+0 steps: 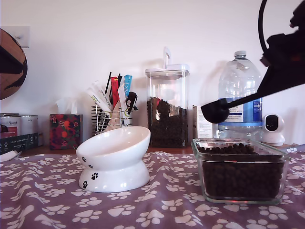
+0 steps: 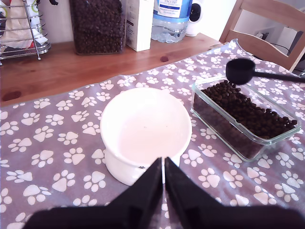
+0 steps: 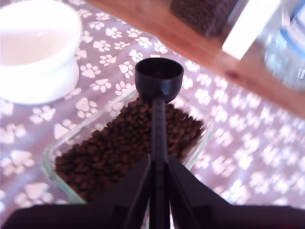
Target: Measure one spoon of cat food and pour it into the food bowl
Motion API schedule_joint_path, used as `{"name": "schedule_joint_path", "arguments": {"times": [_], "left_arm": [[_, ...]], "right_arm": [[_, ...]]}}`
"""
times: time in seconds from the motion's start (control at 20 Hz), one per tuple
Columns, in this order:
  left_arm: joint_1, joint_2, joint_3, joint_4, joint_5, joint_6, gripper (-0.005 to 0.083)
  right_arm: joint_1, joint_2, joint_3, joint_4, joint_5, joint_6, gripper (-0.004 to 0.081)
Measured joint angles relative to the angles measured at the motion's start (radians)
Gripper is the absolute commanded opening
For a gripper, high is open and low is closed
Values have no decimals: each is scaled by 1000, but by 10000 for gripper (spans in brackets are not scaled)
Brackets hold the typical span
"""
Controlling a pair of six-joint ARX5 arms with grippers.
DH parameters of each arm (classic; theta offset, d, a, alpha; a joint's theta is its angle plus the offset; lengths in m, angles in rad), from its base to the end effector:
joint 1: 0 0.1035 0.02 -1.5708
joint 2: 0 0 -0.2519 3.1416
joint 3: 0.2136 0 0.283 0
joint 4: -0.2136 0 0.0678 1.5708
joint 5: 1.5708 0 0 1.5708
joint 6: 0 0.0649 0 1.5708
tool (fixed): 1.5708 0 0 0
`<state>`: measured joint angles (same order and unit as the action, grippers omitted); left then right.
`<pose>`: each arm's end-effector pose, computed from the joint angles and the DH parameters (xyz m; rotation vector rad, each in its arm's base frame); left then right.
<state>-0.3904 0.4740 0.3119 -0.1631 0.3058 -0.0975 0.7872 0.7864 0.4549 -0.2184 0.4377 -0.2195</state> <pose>0.1788 -0.0947 0.1916 -0.0787 0.3648 -0.6732 0.1825 0.1442 0.1824 -0.5312 0.4154 0.3911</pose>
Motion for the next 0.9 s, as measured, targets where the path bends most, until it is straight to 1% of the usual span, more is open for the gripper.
{"name": "schedule_joint_path", "arguments": {"times": [0.05, 0.15, 0.25, 0.35, 0.5, 0.6, 0.65, 0.8, 0.9], "left_arm": [[0, 0, 0, 0, 0, 0, -20], [0, 0, 0, 0, 0, 0, -20], [0, 0, 0, 0, 0, 0, -20], [0, 0, 0, 0, 0, 0, -20], [0, 0, 0, 0, 0, 0, -20], [0, 0, 0, 0, 2, -3, -20], [0, 0, 0, -1, 3, -5, -20], [0, 0, 0, -8, 6, -5, -20], [0, 0, 0, -9, 18, -5, -20]], "right_arm": [[0, 12, 14, -28, 17, -76, -13], [0, 59, 38, -73, 66, -262, -13], [0, 116, 48, -86, 106, -448, -13], [0, 174, 55, -86, 155, -633, -13], [1, 262, 70, -71, 279, -912, -13], [8, 291, 78, -45, 340, -1077, -13], [16, 298, 82, -40, 361, -1125, -13], [21, 311, 98, -37, 391, -1202, -13], [20, 323, 121, -37, 405, -1233, -13]]}}
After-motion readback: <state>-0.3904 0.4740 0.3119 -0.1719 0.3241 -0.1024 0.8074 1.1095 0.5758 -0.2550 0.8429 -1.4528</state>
